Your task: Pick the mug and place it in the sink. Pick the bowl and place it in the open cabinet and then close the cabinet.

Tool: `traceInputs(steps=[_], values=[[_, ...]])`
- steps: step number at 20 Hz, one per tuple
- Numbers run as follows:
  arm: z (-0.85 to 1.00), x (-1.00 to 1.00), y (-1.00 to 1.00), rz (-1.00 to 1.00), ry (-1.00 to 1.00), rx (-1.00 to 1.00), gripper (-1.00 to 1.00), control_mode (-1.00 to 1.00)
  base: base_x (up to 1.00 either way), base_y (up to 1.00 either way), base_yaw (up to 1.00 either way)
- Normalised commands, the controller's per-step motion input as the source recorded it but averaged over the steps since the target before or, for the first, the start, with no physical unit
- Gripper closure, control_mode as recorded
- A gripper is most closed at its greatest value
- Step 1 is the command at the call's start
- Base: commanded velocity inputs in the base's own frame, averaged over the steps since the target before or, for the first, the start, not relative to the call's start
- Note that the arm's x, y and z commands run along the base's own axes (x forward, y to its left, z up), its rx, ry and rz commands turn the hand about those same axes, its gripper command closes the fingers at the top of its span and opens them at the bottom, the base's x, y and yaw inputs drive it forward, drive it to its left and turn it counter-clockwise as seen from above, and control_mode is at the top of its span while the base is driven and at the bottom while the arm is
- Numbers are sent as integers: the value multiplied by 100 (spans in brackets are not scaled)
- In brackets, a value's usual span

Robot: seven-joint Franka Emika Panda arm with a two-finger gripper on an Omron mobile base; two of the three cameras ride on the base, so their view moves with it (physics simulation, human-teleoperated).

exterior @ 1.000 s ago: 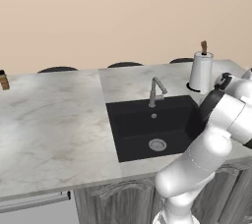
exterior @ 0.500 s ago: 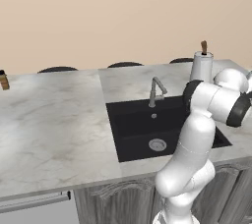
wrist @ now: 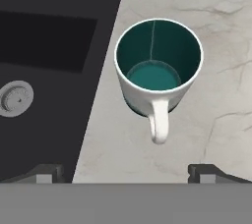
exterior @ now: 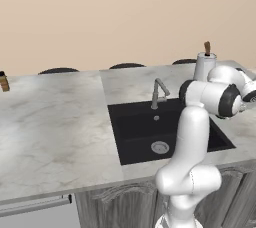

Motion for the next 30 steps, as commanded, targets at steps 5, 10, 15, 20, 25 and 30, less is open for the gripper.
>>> traceInputs(steps=[5, 10, 15, 20, 25, 30], values=[[-23, 17, -1, 7, 0, 1, -100, -100, 0, 0, 0], [-20, 18, 0, 3, 0, 0, -100, -100, 0, 0, 0], [-21, 24, 0, 0, 0, -3, -100, -100, 0, 0, 0], [-21, 20, 2, -1, 0, -5, -100, -100, 0, 0, 0], [-15, 11, 0, -1, 0, 0, -100, -100, 0, 0, 0], [-14, 0, 0, 0, 0, 0, -100, -100, 0, 0, 0]])
